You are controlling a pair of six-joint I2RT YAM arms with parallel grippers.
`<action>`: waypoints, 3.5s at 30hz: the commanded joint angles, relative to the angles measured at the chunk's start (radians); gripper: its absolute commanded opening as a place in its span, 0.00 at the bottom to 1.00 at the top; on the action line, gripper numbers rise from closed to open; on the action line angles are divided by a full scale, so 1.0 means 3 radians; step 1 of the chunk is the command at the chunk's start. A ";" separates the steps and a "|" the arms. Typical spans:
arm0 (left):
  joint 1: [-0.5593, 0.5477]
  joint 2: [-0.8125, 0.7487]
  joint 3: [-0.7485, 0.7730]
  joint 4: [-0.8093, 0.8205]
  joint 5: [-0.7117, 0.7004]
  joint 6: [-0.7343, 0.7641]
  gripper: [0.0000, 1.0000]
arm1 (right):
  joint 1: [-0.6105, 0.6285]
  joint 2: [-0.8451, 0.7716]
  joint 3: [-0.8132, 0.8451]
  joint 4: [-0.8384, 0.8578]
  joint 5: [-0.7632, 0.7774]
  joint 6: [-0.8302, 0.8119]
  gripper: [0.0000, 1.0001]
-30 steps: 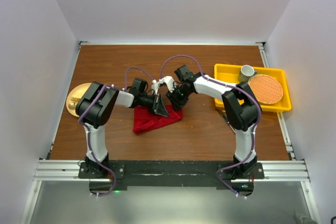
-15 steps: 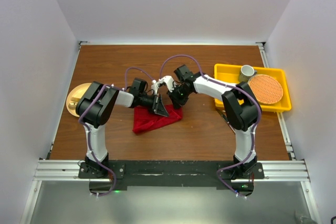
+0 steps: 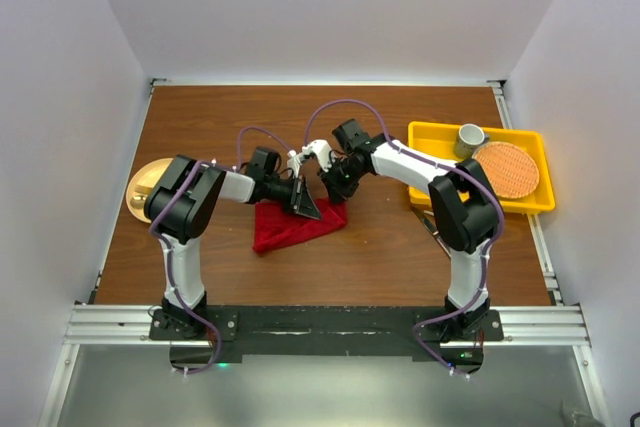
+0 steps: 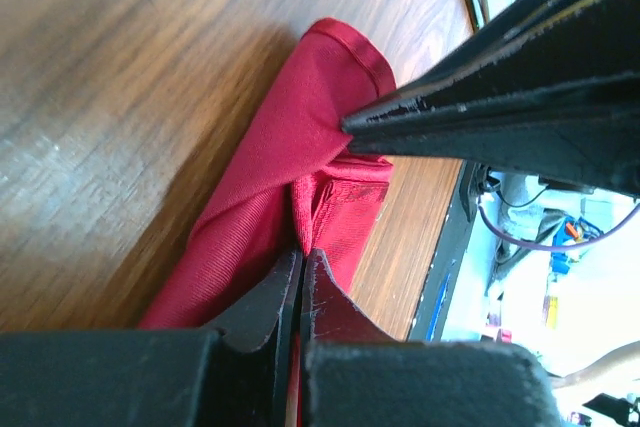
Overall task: Fold the napkin into a case and place the utensils inside
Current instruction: Stuff the top corner of the smaller-rectangle-folded napkin into the folded napkin.
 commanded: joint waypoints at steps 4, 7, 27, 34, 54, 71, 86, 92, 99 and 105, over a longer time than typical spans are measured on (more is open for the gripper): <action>0.0031 -0.0151 0.0209 0.0129 -0.0005 -0.0212 0.00 | 0.0018 -0.0155 0.0111 -0.0070 -0.0069 -0.0078 0.00; 0.0031 -0.0125 0.0285 0.0098 0.0005 -0.0207 0.00 | 0.0013 -0.0130 0.0137 -0.0075 -0.0079 -0.0088 0.00; 0.0174 0.0325 0.0393 -0.0439 -0.0245 0.0049 0.00 | -0.0003 -0.0181 0.0204 -0.0090 -0.0151 -0.0078 0.00; 0.0159 0.0294 0.0530 -0.0331 -0.0215 -0.0176 0.00 | 0.0007 -0.0155 0.0106 -0.0055 -0.0248 -0.0089 0.00; -0.0026 0.0008 0.0552 0.0185 0.0087 -0.0519 0.00 | 0.0028 0.0024 0.0137 0.0027 -0.0054 -0.0129 0.00; 0.0210 0.0652 0.0587 0.0083 -0.0220 -0.0468 0.00 | -0.0115 0.0203 0.0367 -0.0024 0.0074 -0.0088 0.00; 0.0210 0.0662 0.0623 -0.0081 -0.0204 -0.0360 0.00 | -0.0115 0.0065 0.0357 0.0109 0.0161 -0.0037 0.47; 0.0210 0.0667 0.0628 -0.0045 -0.0179 -0.0401 0.00 | -0.0049 0.0105 0.0260 0.0186 0.0329 -0.0145 0.46; 0.0210 0.0662 0.0654 -0.0065 -0.0179 -0.0401 0.00 | 0.0053 0.0091 0.0096 0.0339 0.0641 -0.0262 0.31; 0.0210 0.0678 0.0633 -0.0081 -0.0189 -0.0391 0.00 | 0.0064 -0.0007 0.0106 0.0401 0.0948 -0.0176 0.06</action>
